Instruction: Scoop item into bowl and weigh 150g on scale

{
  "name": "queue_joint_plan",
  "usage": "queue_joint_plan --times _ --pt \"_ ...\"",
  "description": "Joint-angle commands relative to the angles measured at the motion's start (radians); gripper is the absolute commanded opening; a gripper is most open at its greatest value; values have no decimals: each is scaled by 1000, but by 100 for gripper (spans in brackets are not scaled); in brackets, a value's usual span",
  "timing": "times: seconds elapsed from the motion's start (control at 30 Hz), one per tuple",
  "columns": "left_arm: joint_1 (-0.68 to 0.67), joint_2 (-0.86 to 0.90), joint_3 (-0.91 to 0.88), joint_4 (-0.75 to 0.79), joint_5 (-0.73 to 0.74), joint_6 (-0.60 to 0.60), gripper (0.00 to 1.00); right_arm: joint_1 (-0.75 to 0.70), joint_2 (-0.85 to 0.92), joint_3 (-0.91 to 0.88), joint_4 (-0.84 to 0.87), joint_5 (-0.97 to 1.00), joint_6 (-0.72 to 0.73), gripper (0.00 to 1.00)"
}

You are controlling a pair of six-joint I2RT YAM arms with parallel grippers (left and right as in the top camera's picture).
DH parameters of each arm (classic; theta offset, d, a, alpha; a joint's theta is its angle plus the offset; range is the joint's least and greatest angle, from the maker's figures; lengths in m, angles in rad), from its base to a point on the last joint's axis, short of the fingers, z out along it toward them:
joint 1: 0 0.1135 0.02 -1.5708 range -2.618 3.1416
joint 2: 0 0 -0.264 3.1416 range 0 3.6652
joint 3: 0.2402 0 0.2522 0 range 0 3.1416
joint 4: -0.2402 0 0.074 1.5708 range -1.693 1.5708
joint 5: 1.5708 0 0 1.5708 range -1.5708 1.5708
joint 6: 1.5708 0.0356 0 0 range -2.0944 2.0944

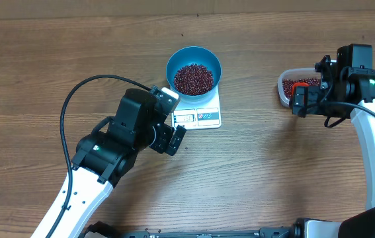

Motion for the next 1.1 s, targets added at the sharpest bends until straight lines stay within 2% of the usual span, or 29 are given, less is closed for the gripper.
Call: queue_joint_plan --times 0.0,0.3,0.57,1.07 --pt "0 -16 22 -26 -16 -6 100 -2 -8 23 5 -6 -5 100" --pt "3 -117 -22 -51 -95 -6 100 -2 -8 23 5 -6 -5 100" --pt "75 -232 -117 -47 -94 -11 100 -2 -8 23 5 -6 -5 100" --pt "145 -552 -449 247 -40 -10 99 -2 -8 23 5 -6 -5 100"
